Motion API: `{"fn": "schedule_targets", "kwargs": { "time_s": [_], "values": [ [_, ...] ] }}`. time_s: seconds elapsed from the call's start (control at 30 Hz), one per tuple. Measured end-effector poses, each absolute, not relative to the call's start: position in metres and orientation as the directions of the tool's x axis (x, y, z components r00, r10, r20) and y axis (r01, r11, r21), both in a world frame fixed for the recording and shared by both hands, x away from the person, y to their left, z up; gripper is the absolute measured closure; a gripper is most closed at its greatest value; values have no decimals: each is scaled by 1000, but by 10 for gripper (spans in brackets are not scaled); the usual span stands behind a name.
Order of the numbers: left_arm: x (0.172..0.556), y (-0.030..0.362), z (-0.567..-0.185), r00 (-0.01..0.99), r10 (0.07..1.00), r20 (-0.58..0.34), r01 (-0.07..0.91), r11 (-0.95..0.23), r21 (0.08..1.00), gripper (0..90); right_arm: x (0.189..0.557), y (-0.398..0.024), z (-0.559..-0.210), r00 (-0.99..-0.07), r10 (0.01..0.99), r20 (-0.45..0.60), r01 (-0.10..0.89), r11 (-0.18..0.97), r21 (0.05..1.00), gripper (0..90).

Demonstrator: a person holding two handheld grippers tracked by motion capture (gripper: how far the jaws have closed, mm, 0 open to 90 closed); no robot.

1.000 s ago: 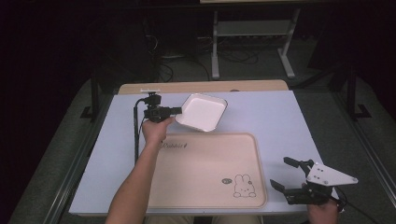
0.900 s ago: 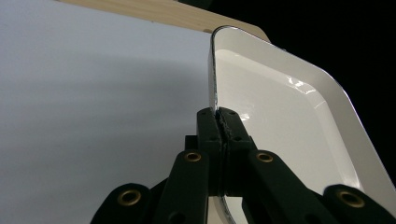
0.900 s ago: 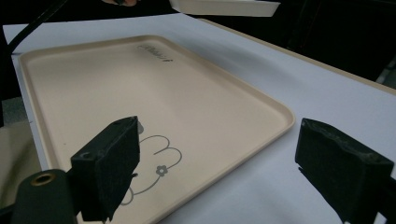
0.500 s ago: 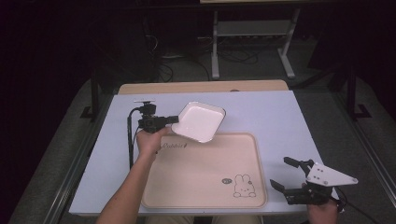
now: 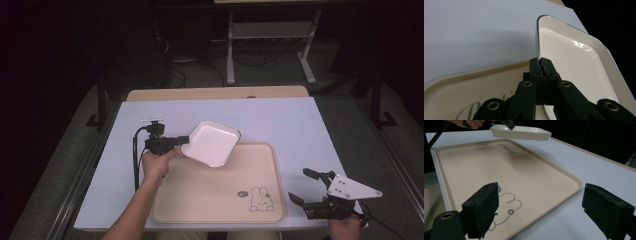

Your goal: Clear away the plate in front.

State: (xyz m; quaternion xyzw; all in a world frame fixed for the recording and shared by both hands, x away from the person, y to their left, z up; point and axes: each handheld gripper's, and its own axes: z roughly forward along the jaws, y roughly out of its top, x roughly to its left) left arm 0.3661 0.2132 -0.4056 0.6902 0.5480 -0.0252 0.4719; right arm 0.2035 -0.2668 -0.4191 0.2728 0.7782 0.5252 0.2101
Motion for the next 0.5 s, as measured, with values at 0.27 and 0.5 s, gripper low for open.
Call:
{"fn": "schedule_targets", "kwargs": {
  "time_s": [0.27, 0.5],
  "values": [
    [348, 212, -417, 402, 719, -566, 791, 38, 610, 889, 204, -266, -420, -763, 645, -37, 209, 300, 931, 131],
    [334, 215, -421, 400, 723, -564, 789, 41, 613, 888, 204, -265, -420, -767, 641, -37, 208, 302, 930, 130]
  ]
}}
